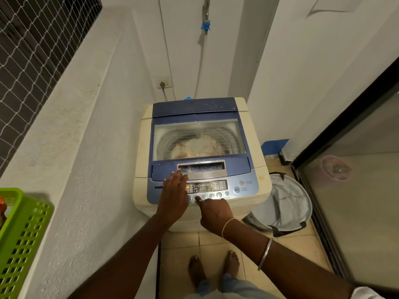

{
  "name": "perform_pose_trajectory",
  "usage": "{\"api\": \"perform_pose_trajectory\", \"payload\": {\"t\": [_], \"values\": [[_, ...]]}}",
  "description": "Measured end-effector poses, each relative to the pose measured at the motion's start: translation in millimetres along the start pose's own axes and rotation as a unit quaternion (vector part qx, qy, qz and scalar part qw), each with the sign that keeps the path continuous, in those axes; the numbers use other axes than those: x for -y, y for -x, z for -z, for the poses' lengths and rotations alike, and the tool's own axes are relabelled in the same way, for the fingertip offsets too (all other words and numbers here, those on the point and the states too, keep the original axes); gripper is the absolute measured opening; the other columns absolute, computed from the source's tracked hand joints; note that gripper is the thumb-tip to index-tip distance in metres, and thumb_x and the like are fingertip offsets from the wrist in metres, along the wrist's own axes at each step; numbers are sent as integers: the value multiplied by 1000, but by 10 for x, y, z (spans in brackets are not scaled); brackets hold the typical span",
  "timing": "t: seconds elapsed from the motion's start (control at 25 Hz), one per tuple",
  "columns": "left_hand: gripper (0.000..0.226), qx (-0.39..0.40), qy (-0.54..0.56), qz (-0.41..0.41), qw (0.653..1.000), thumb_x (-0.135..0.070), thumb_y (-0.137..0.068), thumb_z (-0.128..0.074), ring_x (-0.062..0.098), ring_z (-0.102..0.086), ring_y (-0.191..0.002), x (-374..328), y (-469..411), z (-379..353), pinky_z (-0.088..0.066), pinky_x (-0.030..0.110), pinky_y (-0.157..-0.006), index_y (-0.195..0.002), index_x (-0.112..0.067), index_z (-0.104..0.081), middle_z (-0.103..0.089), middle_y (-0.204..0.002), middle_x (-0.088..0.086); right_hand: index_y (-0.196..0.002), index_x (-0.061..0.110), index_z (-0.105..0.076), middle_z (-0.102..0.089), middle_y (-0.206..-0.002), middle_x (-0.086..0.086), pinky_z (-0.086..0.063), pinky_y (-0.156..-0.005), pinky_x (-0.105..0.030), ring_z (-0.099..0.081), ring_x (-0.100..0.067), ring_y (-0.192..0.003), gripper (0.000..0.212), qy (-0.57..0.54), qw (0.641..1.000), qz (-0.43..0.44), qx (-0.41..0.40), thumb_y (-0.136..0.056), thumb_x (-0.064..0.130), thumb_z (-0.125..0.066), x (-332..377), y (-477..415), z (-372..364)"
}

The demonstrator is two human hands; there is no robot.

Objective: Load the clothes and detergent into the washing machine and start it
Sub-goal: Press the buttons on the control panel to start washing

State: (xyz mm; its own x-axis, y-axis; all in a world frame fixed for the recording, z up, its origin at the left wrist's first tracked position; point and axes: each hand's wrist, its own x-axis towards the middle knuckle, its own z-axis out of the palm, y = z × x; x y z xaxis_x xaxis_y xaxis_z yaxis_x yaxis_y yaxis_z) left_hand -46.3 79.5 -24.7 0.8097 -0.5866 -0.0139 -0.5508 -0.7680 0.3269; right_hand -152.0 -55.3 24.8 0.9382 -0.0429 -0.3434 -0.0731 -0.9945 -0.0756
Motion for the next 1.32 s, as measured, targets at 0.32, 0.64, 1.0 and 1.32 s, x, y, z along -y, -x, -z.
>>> {"api": "perform_pose_trajectory", "payload": {"t": [0.32, 0.64, 1.0, 1.32], "values": [[57, 20, 1, 7, 1000, -10, -92, -64, 40, -35, -145, -3, 68, 58, -32, 55, -116, -145, -4, -45, -39, -156, 20, -138, 12, -49, -55, -130, -11, -48, -92, -44, -49, -32, -123, 58, -41, 998, -17, -50, -81, 19, -60, 87, -28, 12], [50, 28, -2, 0, 1000, -19, -97, -57, 40, -39, -143, -64, 139, 58, -39, 57, -112, -144, -4, -48, -43, -153, 20, -150, 9, -35, -37, -154, -12, -35, -113, -50, -32, -31, -143, 67, -67, 996, -32, -54, -90, 27, -59, 36, 65, -120], [50, 36, -46, -9, 998, -30, -103, -41, 34, -30, -149, -640, 134, 66, -27, 54, -120, -149, -9, -43, -33, -160, 15, -155, 12, -25, -23, -163, -10, -27, -118, -53, -20, -31, -150, 71, -79, 994, -56, -49, -96, 38, -53, -515, 348, -85], [51, 24, -70, 2, 997, -33, -103, -36, 34, -31, -148, -1324, 232, -68, -29, 52, -119, -147, -10, -44, -35, -159, 15, -157, 13, -18, -15, -166, -9, -21, -120, -55, -13, -31, -153, 74, -96, 993, -45, -43, -97, 39, -52, -1086, 688, -85]]}}
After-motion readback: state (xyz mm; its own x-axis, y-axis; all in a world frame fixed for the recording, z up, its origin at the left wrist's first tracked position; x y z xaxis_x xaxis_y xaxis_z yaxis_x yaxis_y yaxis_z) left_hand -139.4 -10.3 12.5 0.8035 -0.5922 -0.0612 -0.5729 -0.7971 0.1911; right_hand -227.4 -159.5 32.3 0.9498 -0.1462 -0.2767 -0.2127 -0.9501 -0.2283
